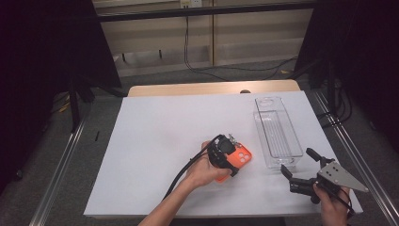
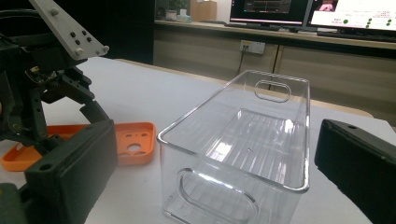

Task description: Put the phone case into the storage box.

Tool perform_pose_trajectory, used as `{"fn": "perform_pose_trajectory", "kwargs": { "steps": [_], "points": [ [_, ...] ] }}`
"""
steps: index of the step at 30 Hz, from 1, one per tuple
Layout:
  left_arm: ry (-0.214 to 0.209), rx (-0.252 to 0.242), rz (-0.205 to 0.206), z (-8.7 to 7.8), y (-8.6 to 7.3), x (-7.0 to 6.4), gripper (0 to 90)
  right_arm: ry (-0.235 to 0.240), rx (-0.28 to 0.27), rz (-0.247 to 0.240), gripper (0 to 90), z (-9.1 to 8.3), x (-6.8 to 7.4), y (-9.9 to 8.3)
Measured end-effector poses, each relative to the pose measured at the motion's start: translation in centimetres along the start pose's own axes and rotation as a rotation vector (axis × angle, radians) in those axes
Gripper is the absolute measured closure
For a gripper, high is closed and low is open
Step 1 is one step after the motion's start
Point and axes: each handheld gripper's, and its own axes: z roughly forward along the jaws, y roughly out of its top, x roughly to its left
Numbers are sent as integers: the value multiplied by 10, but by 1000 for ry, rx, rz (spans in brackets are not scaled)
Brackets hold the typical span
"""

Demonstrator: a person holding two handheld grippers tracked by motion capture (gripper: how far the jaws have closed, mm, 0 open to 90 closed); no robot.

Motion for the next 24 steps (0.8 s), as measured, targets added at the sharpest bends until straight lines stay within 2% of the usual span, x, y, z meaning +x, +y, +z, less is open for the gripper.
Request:
{"fn": "perform_pose_trajectory", "kwargs": {
  "steps": [6,19,24],
  "points": [
    [0,8,8,-2,-1,0,154,5,2,2,0,1,1,0],
    [4,-32,-7,-17,-2,5,153,4,3,3,0,1,1,0],
    [-8,-54,-16,-23,-5,6,153,3,4,2,0,1,0,0]
  ]
}}
